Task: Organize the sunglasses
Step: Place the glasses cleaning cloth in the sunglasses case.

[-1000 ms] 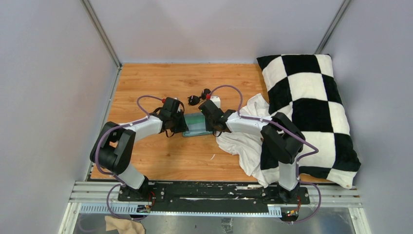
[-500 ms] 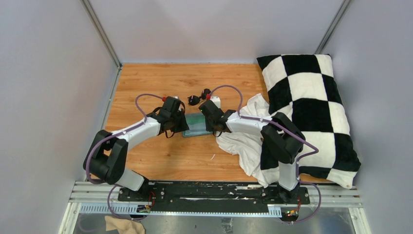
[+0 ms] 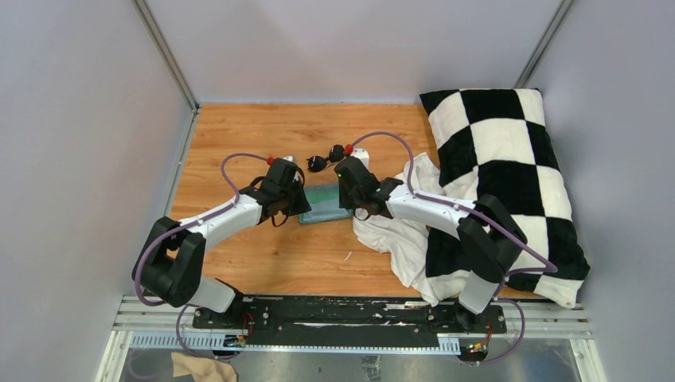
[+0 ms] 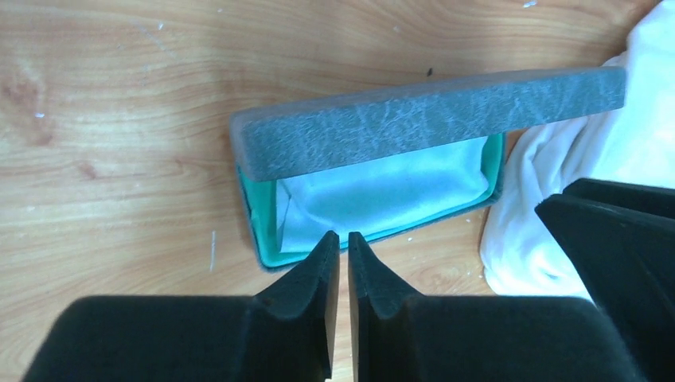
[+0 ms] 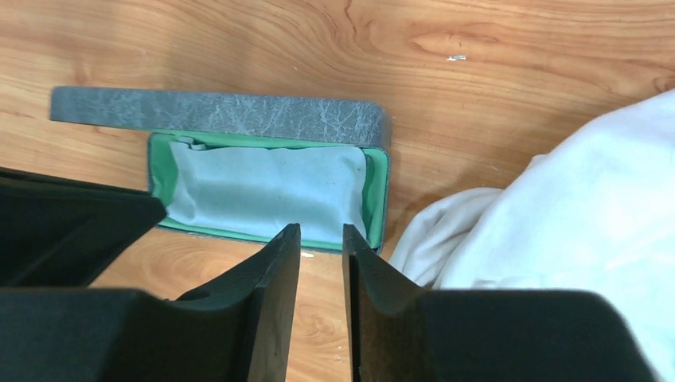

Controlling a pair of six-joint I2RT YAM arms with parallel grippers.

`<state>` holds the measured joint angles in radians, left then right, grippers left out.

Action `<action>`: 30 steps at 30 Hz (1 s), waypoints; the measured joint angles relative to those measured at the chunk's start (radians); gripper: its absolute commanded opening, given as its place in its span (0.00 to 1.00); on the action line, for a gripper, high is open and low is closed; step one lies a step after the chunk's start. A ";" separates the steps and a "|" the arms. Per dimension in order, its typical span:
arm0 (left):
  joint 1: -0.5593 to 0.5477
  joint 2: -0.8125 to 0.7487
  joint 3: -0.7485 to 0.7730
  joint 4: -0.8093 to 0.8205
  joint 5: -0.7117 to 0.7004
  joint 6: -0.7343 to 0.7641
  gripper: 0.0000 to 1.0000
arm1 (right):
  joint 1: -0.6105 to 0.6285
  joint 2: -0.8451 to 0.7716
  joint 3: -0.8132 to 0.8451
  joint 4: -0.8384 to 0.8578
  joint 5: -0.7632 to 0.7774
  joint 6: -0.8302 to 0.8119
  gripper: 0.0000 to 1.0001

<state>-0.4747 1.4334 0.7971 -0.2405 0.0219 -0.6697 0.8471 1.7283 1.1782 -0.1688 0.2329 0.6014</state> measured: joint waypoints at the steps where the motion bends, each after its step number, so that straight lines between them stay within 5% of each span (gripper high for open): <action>1: -0.005 0.000 -0.006 0.015 0.000 -0.004 0.12 | 0.000 -0.011 -0.004 0.002 0.002 -0.001 0.19; 5: -0.016 0.023 -0.038 0.093 0.005 -0.023 0.09 | -0.001 -0.033 -0.029 0.012 0.003 0.006 0.09; 14: -0.019 0.150 -0.053 0.181 0.016 -0.038 0.09 | -0.001 -0.041 -0.085 0.010 0.003 0.009 0.09; 26: -0.050 -0.058 -0.028 0.048 -0.052 -0.011 0.39 | -0.001 -0.143 -0.101 0.004 0.027 0.008 0.12; 30: -0.050 -0.148 -0.036 0.028 -0.127 -0.022 0.40 | -0.001 -0.171 -0.123 -0.001 0.038 0.008 0.12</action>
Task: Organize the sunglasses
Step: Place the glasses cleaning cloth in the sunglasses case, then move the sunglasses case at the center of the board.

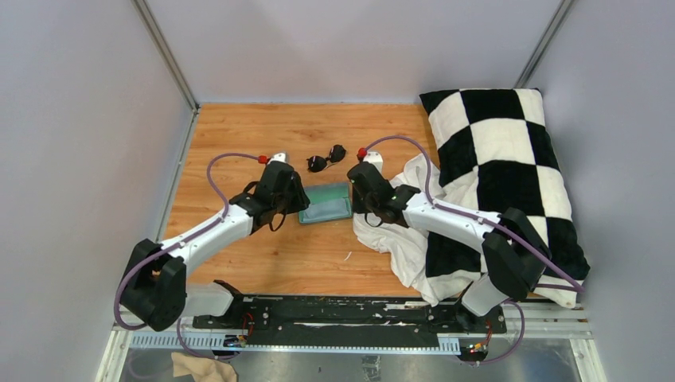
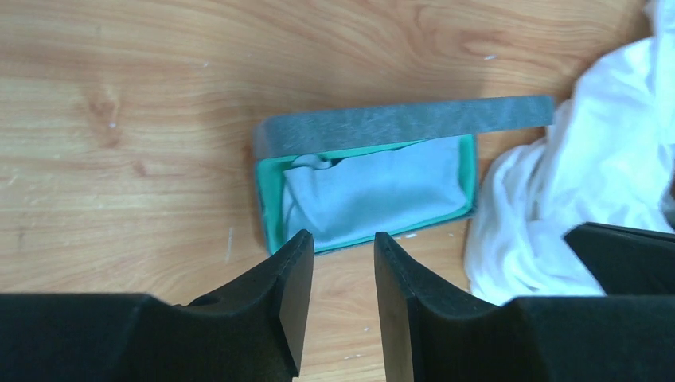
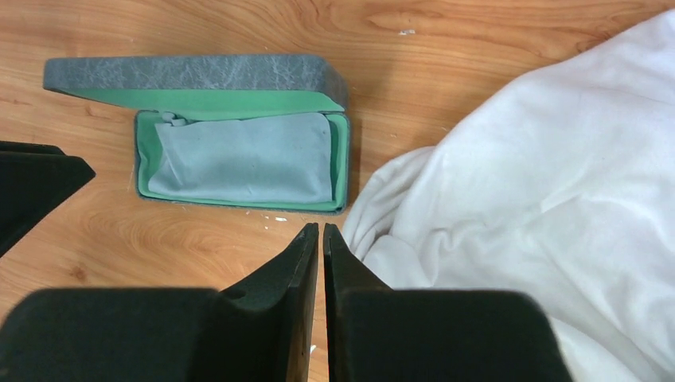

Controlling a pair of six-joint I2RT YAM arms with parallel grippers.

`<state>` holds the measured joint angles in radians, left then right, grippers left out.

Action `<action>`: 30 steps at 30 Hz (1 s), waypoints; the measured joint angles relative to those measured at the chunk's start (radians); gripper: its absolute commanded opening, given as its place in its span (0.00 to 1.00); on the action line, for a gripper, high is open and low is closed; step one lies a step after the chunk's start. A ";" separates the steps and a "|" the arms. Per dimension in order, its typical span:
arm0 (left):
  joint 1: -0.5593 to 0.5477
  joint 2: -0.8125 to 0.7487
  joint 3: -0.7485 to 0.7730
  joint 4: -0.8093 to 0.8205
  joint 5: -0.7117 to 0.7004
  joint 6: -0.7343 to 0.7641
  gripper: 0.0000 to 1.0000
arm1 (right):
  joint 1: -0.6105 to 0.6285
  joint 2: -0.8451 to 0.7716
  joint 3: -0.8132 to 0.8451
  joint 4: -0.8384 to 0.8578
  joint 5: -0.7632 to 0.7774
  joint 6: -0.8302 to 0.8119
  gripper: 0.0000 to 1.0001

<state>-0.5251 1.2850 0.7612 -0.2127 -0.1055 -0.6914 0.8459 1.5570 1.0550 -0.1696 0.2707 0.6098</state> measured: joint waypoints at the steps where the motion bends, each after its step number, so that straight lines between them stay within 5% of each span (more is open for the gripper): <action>1: 0.000 -0.006 -0.008 -0.002 -0.016 -0.004 0.40 | 0.000 -0.004 -0.005 -0.003 0.001 0.000 0.12; 20: 0.000 0.136 -0.094 0.028 -0.123 -0.034 0.34 | 0.000 -0.040 -0.035 -0.012 0.010 0.004 0.13; 30: 0.000 0.238 -0.036 0.048 -0.153 -0.021 0.17 | 0.000 -0.040 -0.039 -0.013 0.011 0.004 0.13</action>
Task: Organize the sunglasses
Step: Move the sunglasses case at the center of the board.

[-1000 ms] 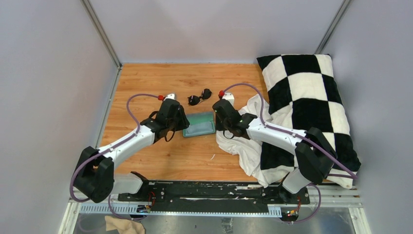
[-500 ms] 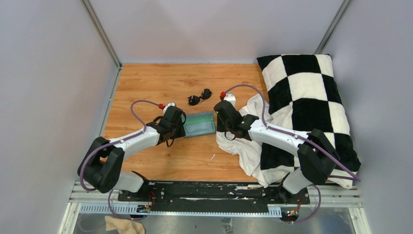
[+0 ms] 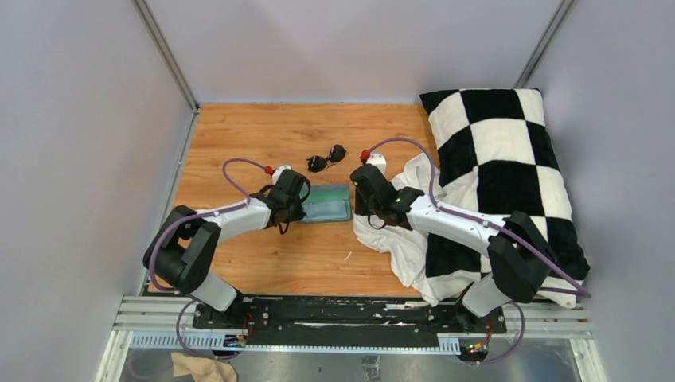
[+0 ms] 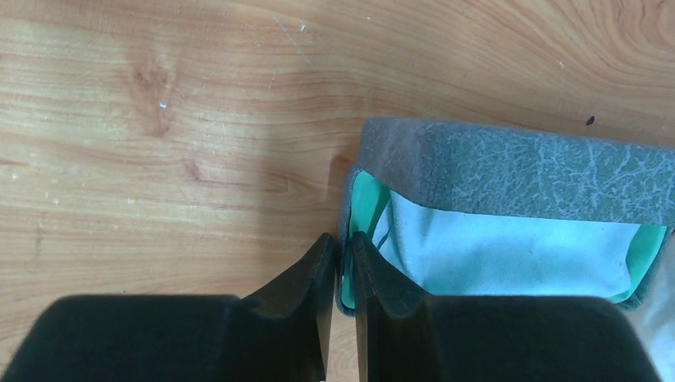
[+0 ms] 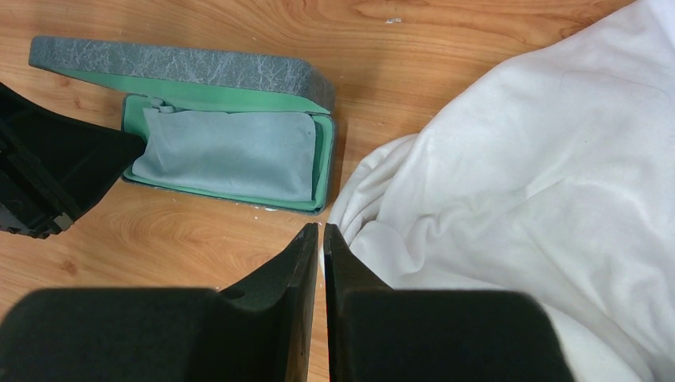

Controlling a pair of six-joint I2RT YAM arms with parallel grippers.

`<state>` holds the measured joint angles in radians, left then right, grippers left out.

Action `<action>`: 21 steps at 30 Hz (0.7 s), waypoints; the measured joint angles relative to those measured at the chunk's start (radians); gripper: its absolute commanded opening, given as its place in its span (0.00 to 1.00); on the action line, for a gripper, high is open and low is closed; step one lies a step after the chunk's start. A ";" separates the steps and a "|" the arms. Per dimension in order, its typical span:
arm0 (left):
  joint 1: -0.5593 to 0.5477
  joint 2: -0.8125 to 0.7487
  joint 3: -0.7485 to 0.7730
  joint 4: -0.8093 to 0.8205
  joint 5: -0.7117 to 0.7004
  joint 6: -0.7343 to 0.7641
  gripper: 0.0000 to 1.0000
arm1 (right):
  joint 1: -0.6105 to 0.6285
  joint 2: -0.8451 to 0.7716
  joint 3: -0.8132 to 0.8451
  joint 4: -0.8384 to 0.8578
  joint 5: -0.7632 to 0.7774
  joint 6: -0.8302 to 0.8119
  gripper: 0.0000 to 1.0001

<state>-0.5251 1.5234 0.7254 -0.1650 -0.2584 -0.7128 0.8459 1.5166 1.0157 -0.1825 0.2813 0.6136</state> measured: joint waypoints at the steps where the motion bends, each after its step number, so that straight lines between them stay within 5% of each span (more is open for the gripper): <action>1: 0.000 0.004 0.003 0.002 -0.001 0.001 0.15 | 0.000 0.000 0.000 0.000 0.000 0.000 0.13; 8: 0.002 -0.001 0.004 -0.009 -0.019 0.003 0.02 | 0.000 0.000 0.000 0.000 0.000 0.000 0.13; 21: 0.138 -0.291 -0.163 -0.139 -0.083 0.007 0.04 | -0.011 0.000 0.000 0.001 0.000 -0.001 0.13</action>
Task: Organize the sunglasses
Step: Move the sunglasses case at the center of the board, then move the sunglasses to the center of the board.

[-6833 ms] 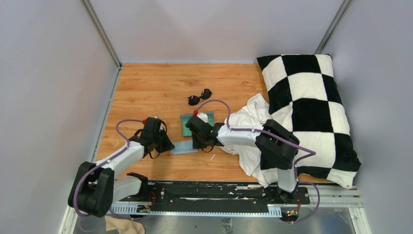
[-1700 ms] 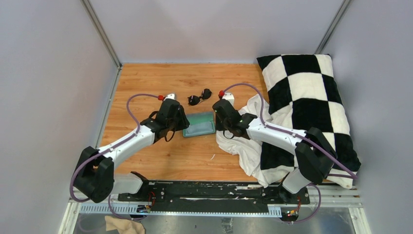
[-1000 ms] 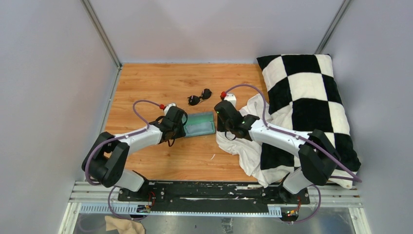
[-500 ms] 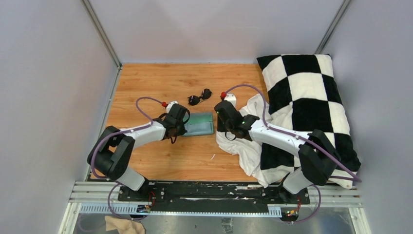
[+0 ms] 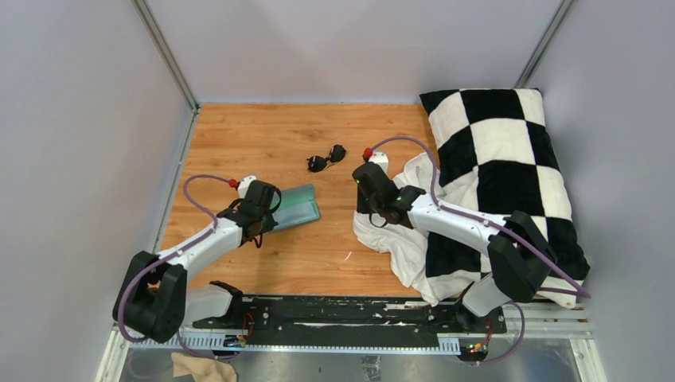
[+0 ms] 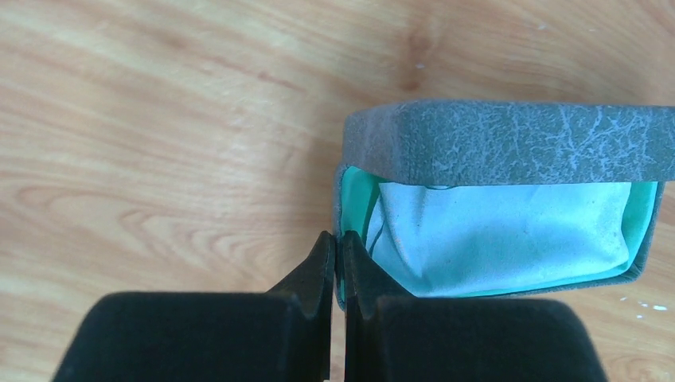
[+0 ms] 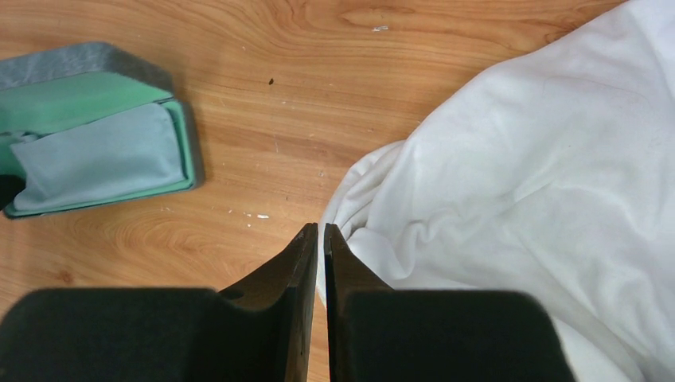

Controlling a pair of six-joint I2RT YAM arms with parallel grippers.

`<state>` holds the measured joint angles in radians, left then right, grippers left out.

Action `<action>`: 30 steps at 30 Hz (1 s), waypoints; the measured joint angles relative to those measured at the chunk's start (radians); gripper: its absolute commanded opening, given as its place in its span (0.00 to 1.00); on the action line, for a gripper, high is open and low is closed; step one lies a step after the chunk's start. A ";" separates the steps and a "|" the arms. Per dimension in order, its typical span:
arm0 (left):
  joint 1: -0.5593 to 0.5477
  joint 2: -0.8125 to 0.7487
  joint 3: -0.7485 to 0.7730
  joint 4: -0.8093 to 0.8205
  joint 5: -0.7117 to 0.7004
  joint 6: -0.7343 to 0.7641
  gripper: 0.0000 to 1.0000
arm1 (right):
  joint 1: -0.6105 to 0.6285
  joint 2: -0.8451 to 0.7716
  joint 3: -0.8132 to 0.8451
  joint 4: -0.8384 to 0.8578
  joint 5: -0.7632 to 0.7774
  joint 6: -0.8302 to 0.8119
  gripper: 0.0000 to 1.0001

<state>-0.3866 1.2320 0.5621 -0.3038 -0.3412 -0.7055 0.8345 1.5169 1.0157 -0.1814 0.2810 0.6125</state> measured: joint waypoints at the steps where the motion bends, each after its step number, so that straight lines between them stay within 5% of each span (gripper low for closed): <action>1: 0.009 -0.013 -0.006 -0.009 -0.004 0.000 0.05 | -0.006 0.000 0.000 0.000 0.000 0.000 0.13; 4: 0.029 -0.066 -0.030 -0.050 -0.022 -0.005 0.09 | -0.020 0.005 0.003 -0.003 0.001 0.000 0.16; 11: 0.039 -0.066 -0.033 -0.080 -0.044 -0.022 0.32 | -0.029 0.107 0.111 -0.076 0.039 0.023 0.49; 24: 0.039 -0.323 -0.049 -0.186 0.010 -0.064 0.42 | -0.119 0.373 0.412 -0.171 0.001 0.240 0.47; 30: 0.039 -0.430 0.064 -0.303 0.035 -0.040 0.44 | -0.152 0.510 0.587 -0.207 -0.010 0.383 0.46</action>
<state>-0.3481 0.8024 0.6266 -0.6067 -0.3065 -0.7456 0.6823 2.0274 1.6024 -0.3885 0.2714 0.9955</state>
